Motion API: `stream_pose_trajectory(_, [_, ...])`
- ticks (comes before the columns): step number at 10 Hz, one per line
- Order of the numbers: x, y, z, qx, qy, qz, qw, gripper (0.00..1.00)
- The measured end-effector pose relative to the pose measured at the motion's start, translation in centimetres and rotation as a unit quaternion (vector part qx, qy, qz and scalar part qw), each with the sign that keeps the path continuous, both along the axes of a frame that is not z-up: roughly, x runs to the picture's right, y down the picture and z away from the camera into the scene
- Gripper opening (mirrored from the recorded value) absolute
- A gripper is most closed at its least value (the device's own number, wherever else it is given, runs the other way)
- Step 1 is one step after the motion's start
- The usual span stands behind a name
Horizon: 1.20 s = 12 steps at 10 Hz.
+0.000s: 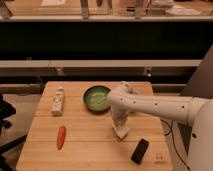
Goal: Wipe the white sponge on the table
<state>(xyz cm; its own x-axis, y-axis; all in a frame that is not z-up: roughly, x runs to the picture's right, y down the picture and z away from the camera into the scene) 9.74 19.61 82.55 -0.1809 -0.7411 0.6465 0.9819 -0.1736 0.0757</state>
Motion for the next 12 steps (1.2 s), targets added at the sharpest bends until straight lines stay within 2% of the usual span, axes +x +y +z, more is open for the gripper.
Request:
stream_pose_trajectory(8, [1.7, -0.1, -0.3, -0.011, -0.027, -0.054, 0.9981, 0.01])
stream_pose_trajectory(12, [1.0, -0.1, -0.5, -0.016, -0.050, -0.087, 0.9948, 0.01])
